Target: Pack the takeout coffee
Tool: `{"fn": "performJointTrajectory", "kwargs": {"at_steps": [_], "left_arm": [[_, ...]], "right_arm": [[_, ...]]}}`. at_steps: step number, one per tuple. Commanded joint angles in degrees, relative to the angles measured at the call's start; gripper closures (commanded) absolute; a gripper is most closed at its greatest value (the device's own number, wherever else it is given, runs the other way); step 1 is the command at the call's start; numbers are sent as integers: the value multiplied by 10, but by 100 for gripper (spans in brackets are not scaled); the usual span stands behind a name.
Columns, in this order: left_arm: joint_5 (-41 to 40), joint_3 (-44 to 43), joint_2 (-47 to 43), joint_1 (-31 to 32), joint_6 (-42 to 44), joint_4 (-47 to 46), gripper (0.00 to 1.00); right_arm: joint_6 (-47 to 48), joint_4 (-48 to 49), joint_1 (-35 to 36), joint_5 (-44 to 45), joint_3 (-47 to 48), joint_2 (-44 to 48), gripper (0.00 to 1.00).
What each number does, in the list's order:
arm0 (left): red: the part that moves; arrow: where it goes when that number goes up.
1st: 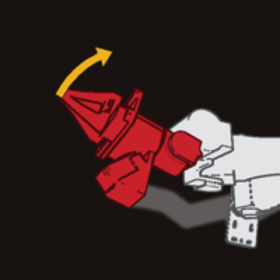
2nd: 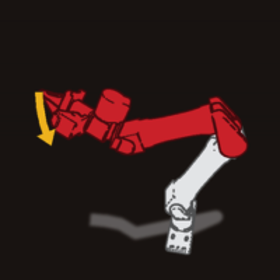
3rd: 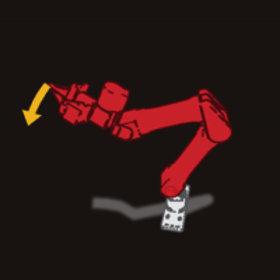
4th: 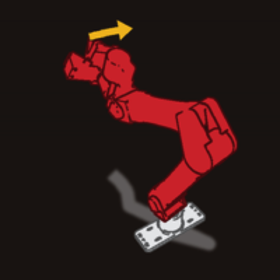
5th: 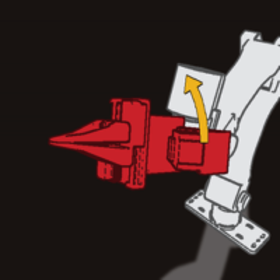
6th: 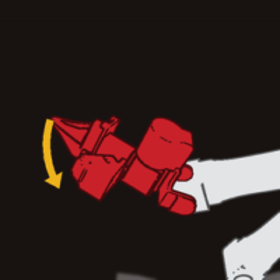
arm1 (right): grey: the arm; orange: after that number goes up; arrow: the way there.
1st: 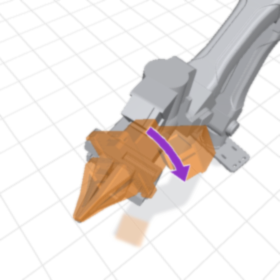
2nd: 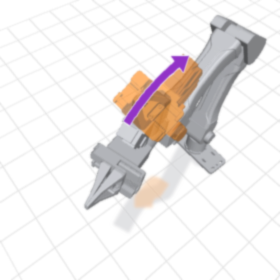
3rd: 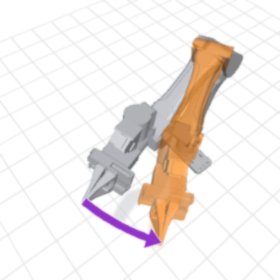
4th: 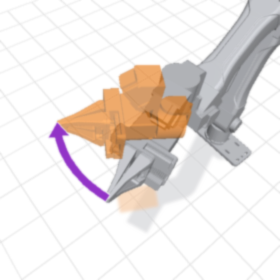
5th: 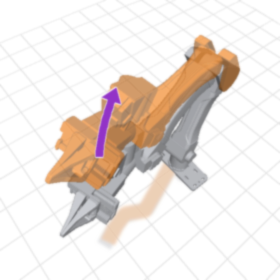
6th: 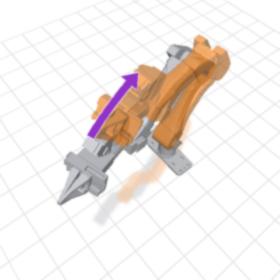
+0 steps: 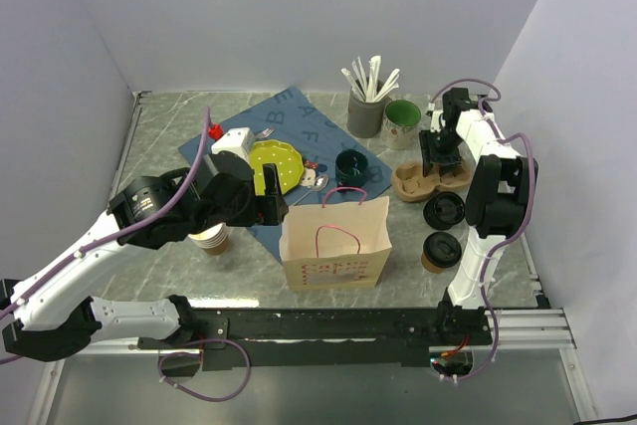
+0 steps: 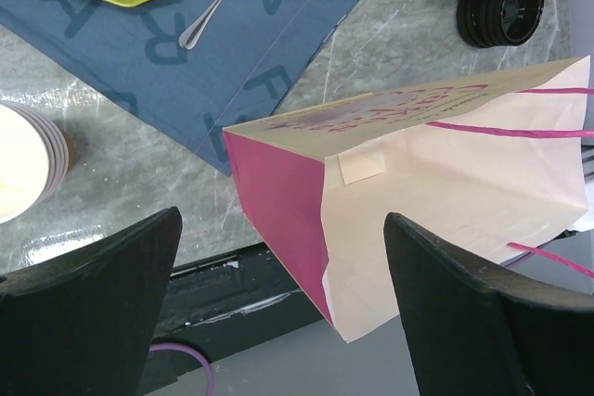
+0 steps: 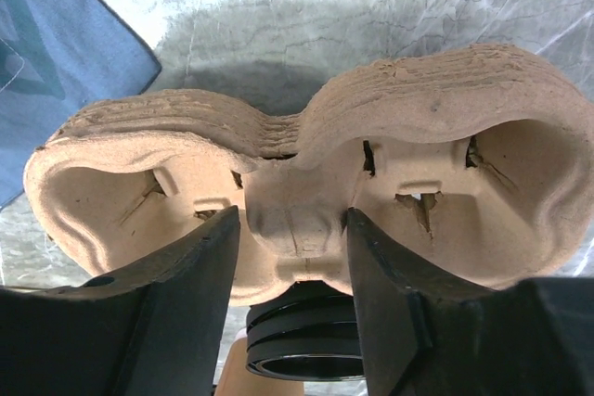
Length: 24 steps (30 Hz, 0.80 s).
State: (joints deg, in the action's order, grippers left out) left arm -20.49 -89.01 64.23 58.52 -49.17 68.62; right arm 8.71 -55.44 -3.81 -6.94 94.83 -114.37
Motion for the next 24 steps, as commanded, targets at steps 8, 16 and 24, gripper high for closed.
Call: {"fn": "performJointTrajectory", "kwargs": {"at_steps": [8,16,24], "left_arm": [[-11,-12,-6,-3,19,8,3],[-10,-10,-5,-4,25,1,3],[-5,-3,-7,-5,24,-8,3]], "right_arm": [[7,7,-7,6,5,13,53],[0,-20,-6,32,39,20,60],[-6,-35,-6,30,58,30,59]]}}
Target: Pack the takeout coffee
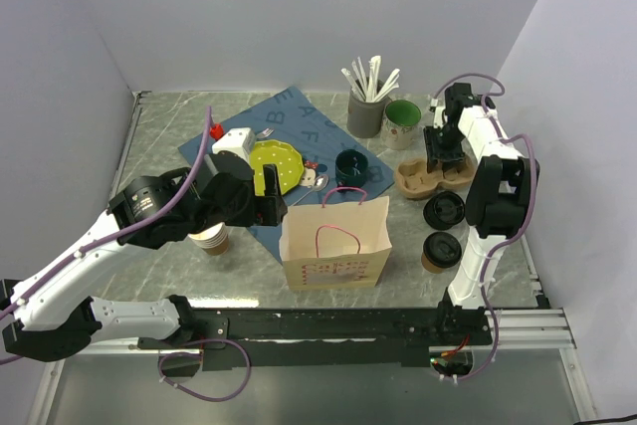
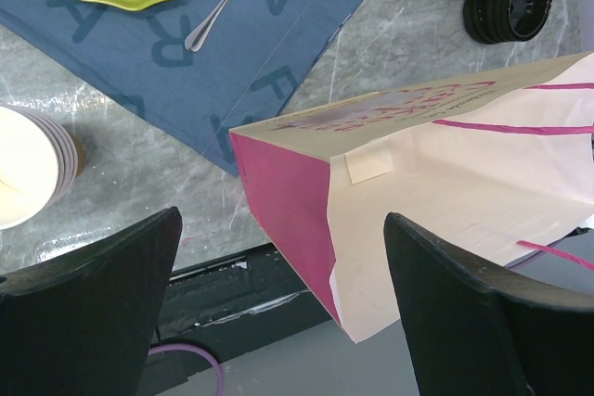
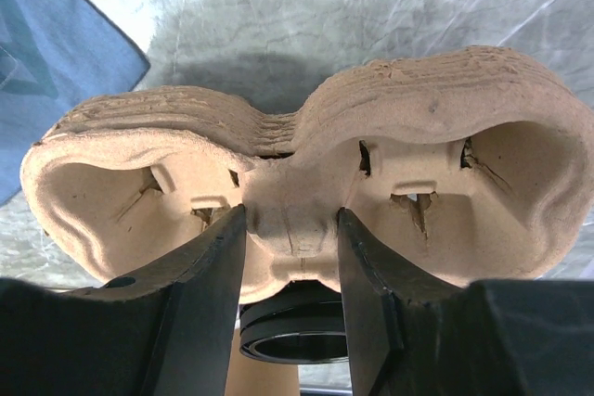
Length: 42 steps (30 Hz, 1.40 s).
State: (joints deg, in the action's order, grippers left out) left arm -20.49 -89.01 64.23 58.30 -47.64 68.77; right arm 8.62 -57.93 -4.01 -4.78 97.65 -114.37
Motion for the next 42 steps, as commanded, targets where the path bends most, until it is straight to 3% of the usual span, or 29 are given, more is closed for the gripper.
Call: {"fn": "performJointTrajectory", "kwargs": {"at_steps": [1,5,9,13,17,22,26,29,33,42], "left_arm": [[-4,-2,-7,-4,9,-9,3],[-3,-4,-8,-4,8,-11,3],[-4,-10,-4,-3,11,-5,3],[-5,-8,-6,-4,10,-3,3],[-3,-5,-8,-3,9,-7,3],[-6,-5,-9,-3,9,-2,3],[-7,-4,-14,-4,10,-1,3],[-8,-5,-13,-5,11,0,3],[-7,-5,-12,-5,16,0,3],[-10,-15,-8,-5,33,-2,3]], "right_arm": [[-5,-10,-4,7,26,31,59],[-8,-6,-4,-1,11,22,55],[-9,-4,-5,5,4,14,59],[-9,-3,-5,0,9,16,54],[-8,-7,-6,-5,17,9,58],[-8,-7,-6,-5,18,8,51],[-7,-10,-6,-10,19,5,59],[-9,-8,-6,-10,17,7,51],[-5,-9,-6,-14,17,5,62],[-21,-46,-6,16,66,9,59]]}}
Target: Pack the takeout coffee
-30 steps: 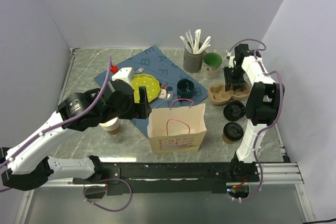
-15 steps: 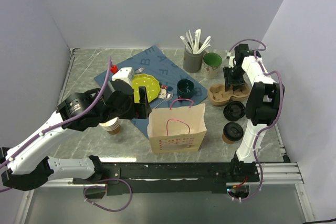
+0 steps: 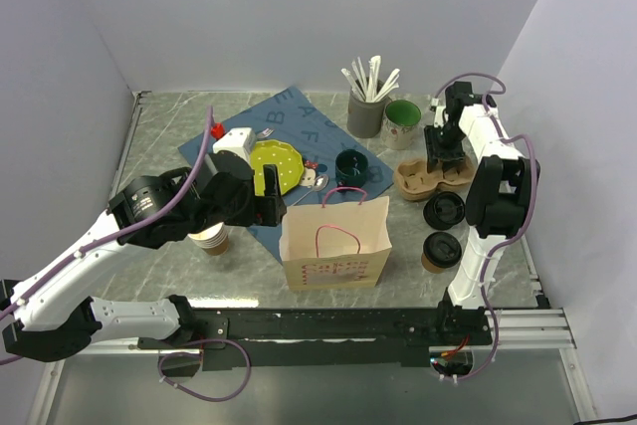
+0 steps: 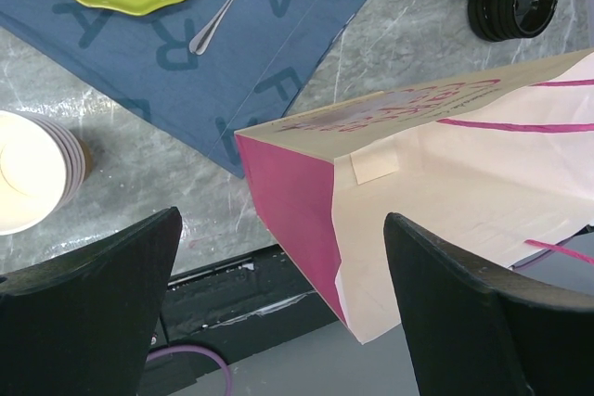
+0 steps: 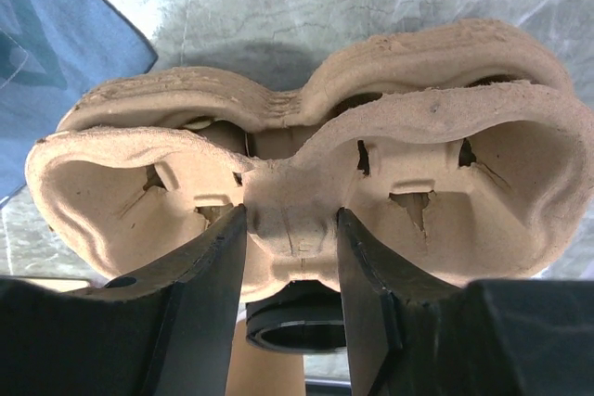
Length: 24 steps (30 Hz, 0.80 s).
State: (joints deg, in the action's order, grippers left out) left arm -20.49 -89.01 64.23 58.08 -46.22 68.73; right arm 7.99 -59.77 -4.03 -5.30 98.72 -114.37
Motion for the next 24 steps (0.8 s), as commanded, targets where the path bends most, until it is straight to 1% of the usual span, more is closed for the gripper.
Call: {"fn": "performJointTrajectory", "kwargs": {"at_steps": [1,9,11,14,19,21,22,23,24], "left_arm": [[-11,-20,-7,-3,20,-1,3],[-10,-43,1,-3,27,-5,3],[-6,-39,-2,-3,27,-11,3],[2,-28,-1,-3,28,-15,3],[15,-10,-9,-3,31,-31,3],[19,5,-16,-3,31,-37,3],[22,10,-20,-3,29,-40,3],[25,15,-23,-3,22,-40,2],[29,20,-25,-3,17,-34,1]], "right_arm": [[-18,-46,-5,23,77,6,59],[-78,-131,-5,19,183,9,62],[-118,-167,-4,17,219,23,62],[-150,-200,4,0,270,54,62],[-198,-249,31,-95,332,144,61],[-221,-266,38,-121,348,171,61],[-227,-265,62,-141,344,202,61],[-234,-265,74,-187,341,219,61],[-238,-268,88,-200,341,247,61]]}}
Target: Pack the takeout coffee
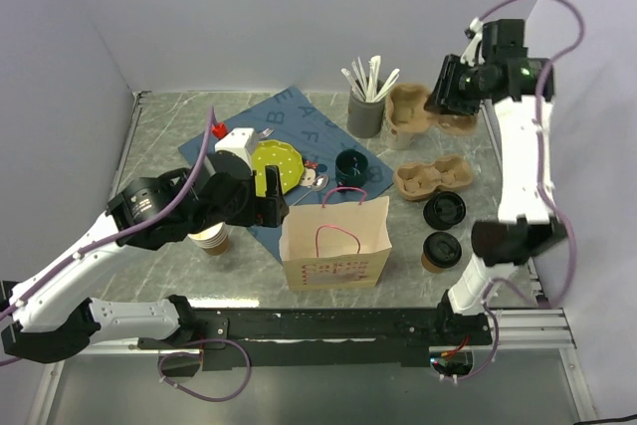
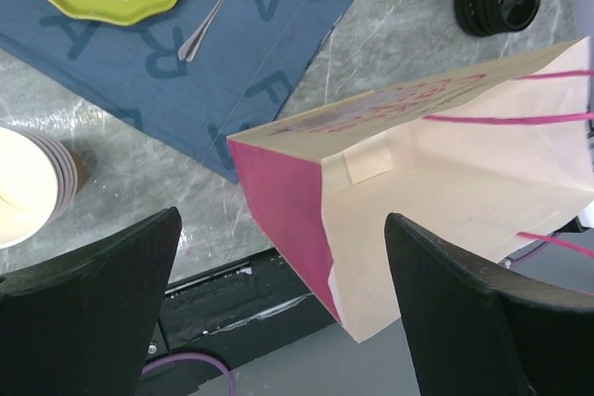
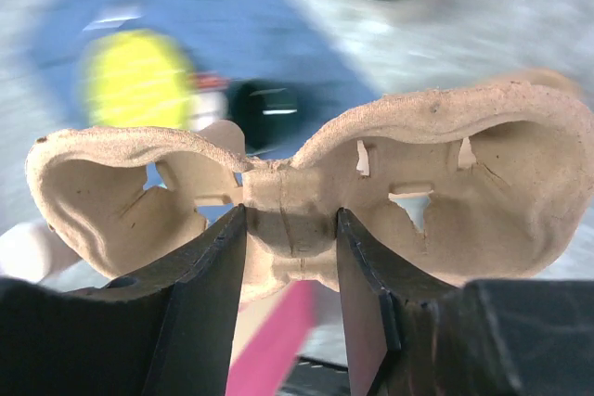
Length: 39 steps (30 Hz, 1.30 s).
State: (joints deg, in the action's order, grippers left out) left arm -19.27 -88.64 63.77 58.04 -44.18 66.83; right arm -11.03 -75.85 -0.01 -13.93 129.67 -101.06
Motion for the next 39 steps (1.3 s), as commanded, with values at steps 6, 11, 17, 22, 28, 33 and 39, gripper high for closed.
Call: {"fn": "performJointTrajectory", "kwargs": {"at_steps": [6,11,17,22,28,33,39], "left_arm": [[57,18,-39,-4,-49,-5,4],[88,50,-89,-4,-92,-37,5],[111,95,-125,-4,-94,-78,8],[117,75,-111,-4,-64,-79,10],[113,57,-87,-4,-44,-84,14],[115,83,-75,-5,-56,-89,19],[110,98,-75,-5,-64,-106,28]], "right_arm": [[-140,-77,154,-227,-29,241,62],[-310,146,191,-339,-191,392,62],[-412,247,193,-410,-362,522,62],[-431,268,193,-416,-433,548,61],[-456,323,193,-399,-456,527,61],[-462,338,199,-379,-476,508,61],[-444,314,224,-333,-497,491,62]]}}
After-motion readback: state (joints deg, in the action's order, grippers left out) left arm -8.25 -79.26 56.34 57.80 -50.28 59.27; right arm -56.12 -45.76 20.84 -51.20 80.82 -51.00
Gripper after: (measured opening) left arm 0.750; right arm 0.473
